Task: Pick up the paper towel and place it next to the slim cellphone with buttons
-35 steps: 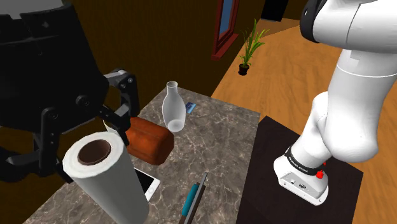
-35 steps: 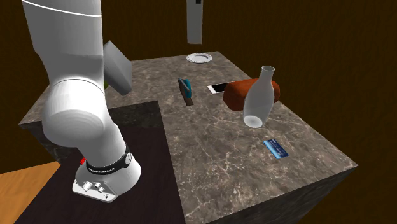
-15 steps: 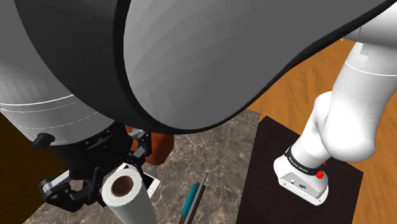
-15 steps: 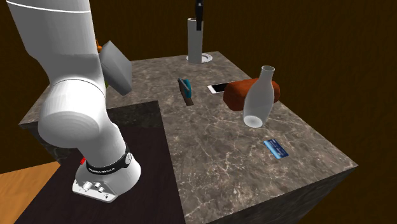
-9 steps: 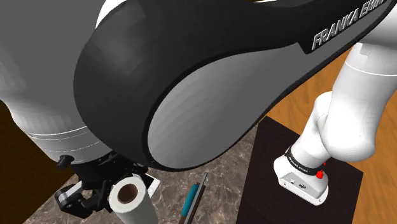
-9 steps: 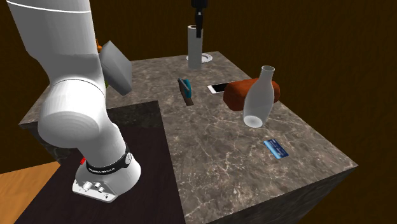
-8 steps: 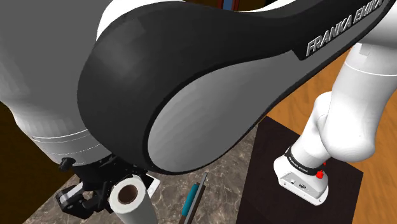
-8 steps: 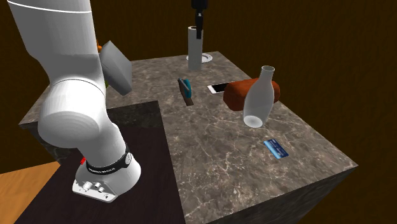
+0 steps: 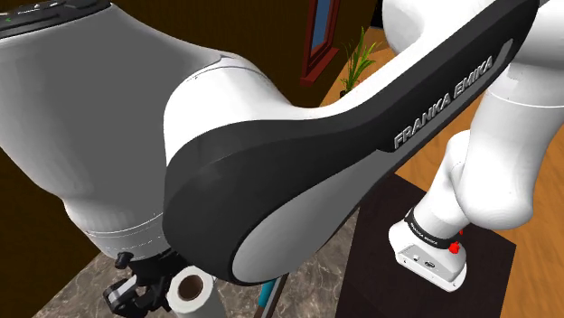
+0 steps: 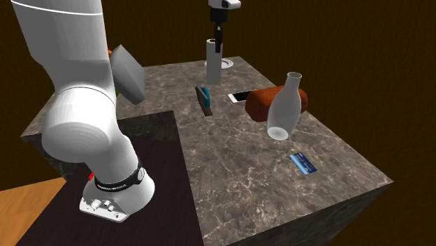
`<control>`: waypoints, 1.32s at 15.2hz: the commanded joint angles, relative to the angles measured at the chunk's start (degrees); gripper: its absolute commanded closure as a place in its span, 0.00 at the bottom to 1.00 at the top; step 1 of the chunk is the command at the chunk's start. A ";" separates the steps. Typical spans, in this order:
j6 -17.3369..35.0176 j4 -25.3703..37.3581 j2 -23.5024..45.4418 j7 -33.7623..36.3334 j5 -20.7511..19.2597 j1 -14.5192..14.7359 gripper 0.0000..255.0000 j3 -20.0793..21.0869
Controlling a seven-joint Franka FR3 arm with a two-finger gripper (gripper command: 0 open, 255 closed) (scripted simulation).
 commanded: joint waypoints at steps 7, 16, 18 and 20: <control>5.67 -4.09 2.03 0.74 -1.65 0.36 1.00 -0.59; 6.26 -4.48 2.30 0.86 -1.87 0.43 1.00 -0.67; 6.26 -4.48 2.30 0.86 -1.87 0.43 0.00 -0.67; 6.26 -4.48 2.30 0.86 -1.87 0.43 0.00 -0.67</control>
